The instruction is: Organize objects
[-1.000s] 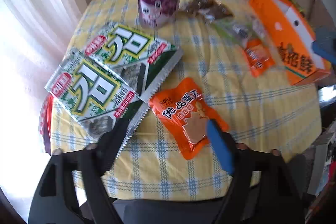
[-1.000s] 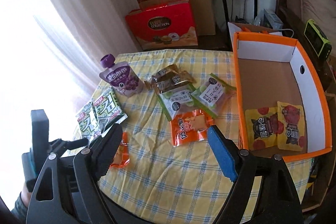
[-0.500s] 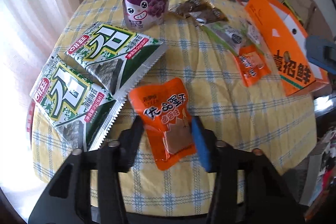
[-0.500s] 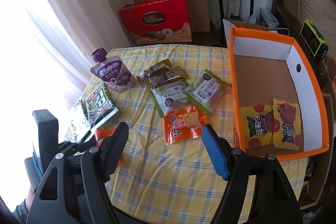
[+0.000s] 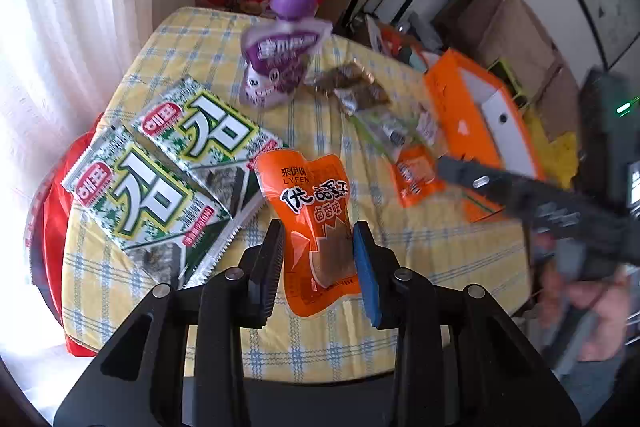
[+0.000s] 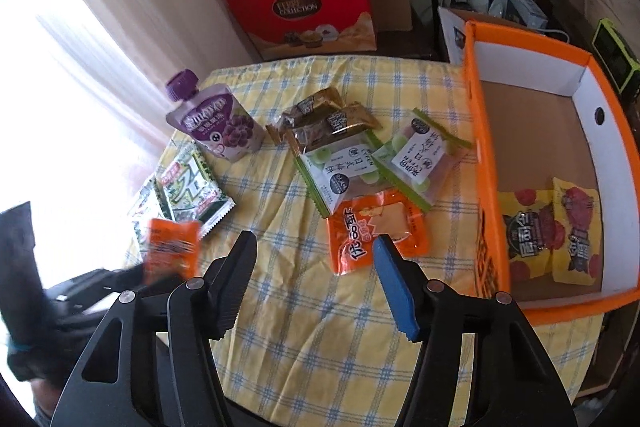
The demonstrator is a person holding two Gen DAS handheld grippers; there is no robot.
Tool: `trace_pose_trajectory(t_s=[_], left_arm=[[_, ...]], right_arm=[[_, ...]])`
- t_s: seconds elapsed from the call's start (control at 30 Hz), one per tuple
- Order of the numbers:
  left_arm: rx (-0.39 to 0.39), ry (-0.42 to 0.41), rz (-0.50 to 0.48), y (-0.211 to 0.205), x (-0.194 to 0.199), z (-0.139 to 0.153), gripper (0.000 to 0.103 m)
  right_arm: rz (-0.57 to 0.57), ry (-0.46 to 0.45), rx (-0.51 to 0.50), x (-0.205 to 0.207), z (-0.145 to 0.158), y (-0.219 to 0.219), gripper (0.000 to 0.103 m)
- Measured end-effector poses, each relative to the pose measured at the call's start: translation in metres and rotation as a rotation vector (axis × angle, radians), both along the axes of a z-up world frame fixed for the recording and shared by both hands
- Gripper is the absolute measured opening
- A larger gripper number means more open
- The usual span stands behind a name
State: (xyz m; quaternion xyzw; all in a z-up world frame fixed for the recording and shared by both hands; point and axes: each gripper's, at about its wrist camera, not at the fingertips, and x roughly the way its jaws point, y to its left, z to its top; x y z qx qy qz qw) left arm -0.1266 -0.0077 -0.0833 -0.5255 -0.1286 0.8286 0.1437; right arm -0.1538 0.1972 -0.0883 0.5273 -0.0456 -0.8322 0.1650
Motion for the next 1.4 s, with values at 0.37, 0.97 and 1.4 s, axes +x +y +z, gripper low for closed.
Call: trace_pose_trajectory(t_s=[0.37, 0.97, 1.4], left_arm=[[0.012, 0.035, 0.028, -0.022, -0.012, 0.016, 0.032], [0.051, 0.016, 0.016, -0.026, -0.011, 0.005, 0.032], [0.053, 0.013, -0.02, -0.008, -0.006, 0.01, 0.032]], right_arm=[[0.013, -0.076, 0.284, -0.032, -0.043, -0.028, 0.06], [0.001, -0.096, 0.298, -0.045, -0.065, -0.021, 0.069], [0.091, -0.101, 0.204, -0.022, -0.037, -0.025, 0.025]])
